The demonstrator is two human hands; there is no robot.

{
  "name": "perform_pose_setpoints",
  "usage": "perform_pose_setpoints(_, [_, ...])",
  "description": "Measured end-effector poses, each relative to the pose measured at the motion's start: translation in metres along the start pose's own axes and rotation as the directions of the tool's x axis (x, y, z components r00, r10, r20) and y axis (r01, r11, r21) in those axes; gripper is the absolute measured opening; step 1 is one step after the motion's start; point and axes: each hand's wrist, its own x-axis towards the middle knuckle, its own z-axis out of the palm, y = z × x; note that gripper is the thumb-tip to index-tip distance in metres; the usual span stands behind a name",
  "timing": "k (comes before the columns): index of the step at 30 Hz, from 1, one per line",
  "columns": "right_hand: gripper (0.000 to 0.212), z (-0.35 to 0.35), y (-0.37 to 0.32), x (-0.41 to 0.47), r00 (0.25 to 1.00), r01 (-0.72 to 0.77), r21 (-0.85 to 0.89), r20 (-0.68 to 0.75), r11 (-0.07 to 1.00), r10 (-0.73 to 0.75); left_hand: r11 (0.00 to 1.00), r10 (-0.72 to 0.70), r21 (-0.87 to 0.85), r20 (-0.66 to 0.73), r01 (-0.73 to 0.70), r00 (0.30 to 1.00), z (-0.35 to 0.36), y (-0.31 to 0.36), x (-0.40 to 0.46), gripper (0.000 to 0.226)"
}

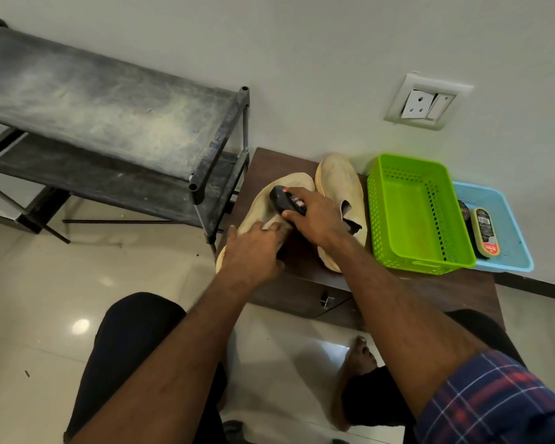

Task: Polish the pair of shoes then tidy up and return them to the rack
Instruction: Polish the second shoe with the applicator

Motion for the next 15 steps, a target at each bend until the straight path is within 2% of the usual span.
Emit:
perform_pose_setpoints(3, [0.056, -0.004, -0.008, -0.005, 0.996, 0.042, 0.003, -0.076, 0.999, -0.041, 0.993, -0.09, -0.085, -0.061, 0.085, 0.994, 0.001, 0.001, 0.004, 0.06])
perform_pose_setpoints(7, [0.054, 0.008, -0.026, -0.027, 0.982, 0.142, 0.08, -0.135, 0.987, -0.13, 0.983, -0.175, -0.09, -0.157, 0.163, 0.972, 0.01, 0.003, 0.009, 0.029])
perform_pose_setpoints(9, [0.054, 0.018, -0.021, -0.03, 0.984, 0.12, 0.061, -0.142, 0.991, -0.111, 0.982, -0.177, -0.091, -0.172, 0.163, 0.969, 0.014, 0.001, 0.013, 0.028])
perform_pose_setpoints(11, [0.054, 0.021, -0.008, -0.019, 0.989, 0.062, -0.034, -0.133, 0.997, -0.066, 0.989, -0.136, -0.072, -0.168, 0.125, 0.976, 0.018, -0.003, 0.016, 0.036])
perform_pose_setpoints(13, [0.051, 0.019, 0.003, -0.002, 0.99, 0.033, -0.208, -0.126, 0.977, -0.06, 0.992, -0.116, -0.065, -0.141, 0.107, 0.983, 0.021, -0.006, 0.018, 0.039])
perform_pose_setpoints(15, [0.046, 0.014, 0.004, 0.016, 0.989, 0.015, -0.281, -0.135, 0.96, -0.055, 0.991, -0.119, -0.078, -0.109, 0.11, 0.987, 0.018, -0.009, 0.019, 0.039])
